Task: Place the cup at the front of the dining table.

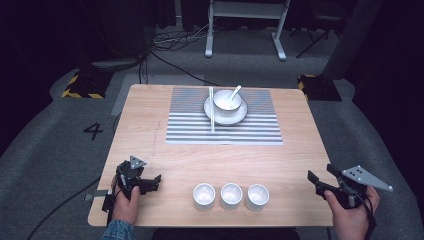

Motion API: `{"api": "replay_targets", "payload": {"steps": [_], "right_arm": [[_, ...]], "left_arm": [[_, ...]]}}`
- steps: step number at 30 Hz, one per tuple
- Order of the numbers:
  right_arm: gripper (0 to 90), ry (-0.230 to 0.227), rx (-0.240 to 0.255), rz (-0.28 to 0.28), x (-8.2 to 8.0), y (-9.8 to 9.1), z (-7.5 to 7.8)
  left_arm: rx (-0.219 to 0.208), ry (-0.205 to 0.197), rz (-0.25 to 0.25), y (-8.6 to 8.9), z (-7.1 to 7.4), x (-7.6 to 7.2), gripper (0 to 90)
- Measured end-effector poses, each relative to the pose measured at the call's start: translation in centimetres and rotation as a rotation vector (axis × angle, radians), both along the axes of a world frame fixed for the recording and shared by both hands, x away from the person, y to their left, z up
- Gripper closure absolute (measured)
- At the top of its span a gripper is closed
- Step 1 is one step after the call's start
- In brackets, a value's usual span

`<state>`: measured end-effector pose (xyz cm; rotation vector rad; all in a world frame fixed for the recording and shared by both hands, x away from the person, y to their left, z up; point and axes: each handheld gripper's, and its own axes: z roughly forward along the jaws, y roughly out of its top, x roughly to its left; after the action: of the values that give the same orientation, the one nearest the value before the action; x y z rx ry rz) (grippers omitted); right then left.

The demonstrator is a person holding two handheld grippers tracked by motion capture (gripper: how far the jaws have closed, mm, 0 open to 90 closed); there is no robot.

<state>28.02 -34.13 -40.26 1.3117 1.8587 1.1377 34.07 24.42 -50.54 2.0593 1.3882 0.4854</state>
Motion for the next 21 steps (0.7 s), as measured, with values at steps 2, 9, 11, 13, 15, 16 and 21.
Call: {"api": "replay_targets", "payload": {"steps": [2,9,11,13,15,16,21], "right_arm": [[25.7,-0.005,-0.001,-0.001,-0.1,0.1,0.2],[25.4,-0.014,-0.009,0.004,-0.9,1.0,1.1],[25.3,-0.005,-0.008,0.022,-1.1,1.7,1.2],[25.1,-0.007,-0.013,0.036,-1.2,2.2,1.2],[24.5,-0.008,-0.016,0.049,-1.3,2.7,1.3],[24.5,-0.009,-0.018,0.056,-1.3,3.0,1.3],[23.0,-0.013,-0.019,0.073,-1.4,4.1,1.3]], "left_arm": [[0.001,-0.002,-0.001,0.0,0.0,0.0,0.0],[0.0,0.0,0.0,0.0,0.0,0.0,0.0],[0.002,-0.002,-0.001,0.0,0.0,0.0,0.0],[0.0,0.0,0.0,0.0,0.0,0.0,0.0],[0.0,0.0,-0.001,0.0,0.0,0.0,0.0],[0.0,0.0,-0.001,0.0,0.0,0.0,0.0],[0.002,-0.002,-0.001,0.0,0.0,0.0,0.0]]}}
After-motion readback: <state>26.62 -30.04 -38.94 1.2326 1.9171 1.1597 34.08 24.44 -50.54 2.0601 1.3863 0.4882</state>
